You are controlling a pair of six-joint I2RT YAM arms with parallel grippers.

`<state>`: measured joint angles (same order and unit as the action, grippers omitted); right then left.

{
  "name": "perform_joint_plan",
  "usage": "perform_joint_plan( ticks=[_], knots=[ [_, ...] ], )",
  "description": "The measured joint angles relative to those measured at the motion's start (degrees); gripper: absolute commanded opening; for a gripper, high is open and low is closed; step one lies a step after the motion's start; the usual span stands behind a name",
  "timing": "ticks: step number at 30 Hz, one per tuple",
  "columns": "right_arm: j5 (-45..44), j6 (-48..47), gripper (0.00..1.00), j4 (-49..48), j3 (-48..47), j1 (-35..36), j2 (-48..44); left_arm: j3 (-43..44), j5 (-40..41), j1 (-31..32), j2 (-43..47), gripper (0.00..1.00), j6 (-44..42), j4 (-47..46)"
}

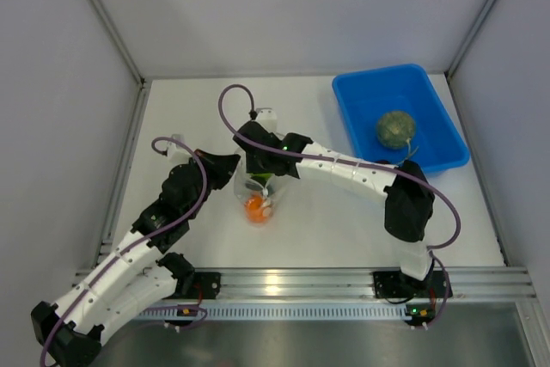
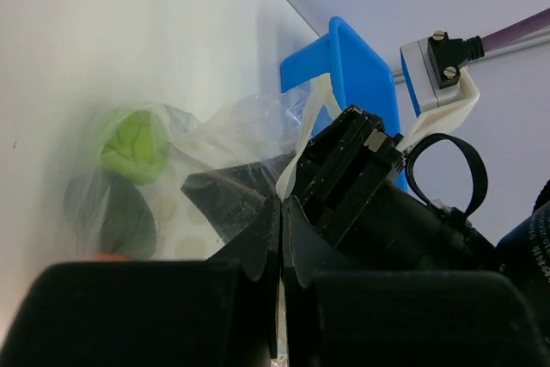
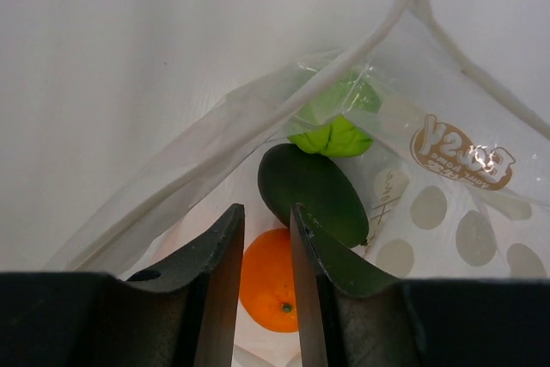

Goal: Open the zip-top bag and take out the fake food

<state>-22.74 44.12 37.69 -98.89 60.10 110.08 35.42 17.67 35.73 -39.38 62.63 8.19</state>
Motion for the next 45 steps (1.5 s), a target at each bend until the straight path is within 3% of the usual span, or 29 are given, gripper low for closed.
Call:
perform_joint_plan(
  ticks=[17,22,26,35,39,45],
  knots=[
    [1.2,2.5,0.41,-9.9,13.7,-0.2,0.2,-1.8,1.8,0.3,1.9,0.00,0.3,0.0],
    [3.0,1.7,0.45,-13.2,14.7,-0.2,0.2,-2.3,1.8,0.3,1.9,0.00,0.3,0.0],
    [3.8,0.3,0.55,-13.9,14.5,-0.1,0.8,-2.9,2.2,0.3,2.3,0.00,0.3,0.0],
    [4.9,-2.1,0.57,-16.7,14.4,-0.2,4.3,-3.5,3.0,0.3,2.8,0.00,0.2,0.0],
    [5.3,-2.5,0.66,-18.7,14.4,-0.3,5.5,-4.0,3.0,0.3,3.0,0.00,0.0,0.0],
    [7.3,-3.6,0.69,-18.7,15.0,-0.3,8.1,-4.1,3.0,0.3,3.0,0.00,-0.5,0.0]
  ],
)
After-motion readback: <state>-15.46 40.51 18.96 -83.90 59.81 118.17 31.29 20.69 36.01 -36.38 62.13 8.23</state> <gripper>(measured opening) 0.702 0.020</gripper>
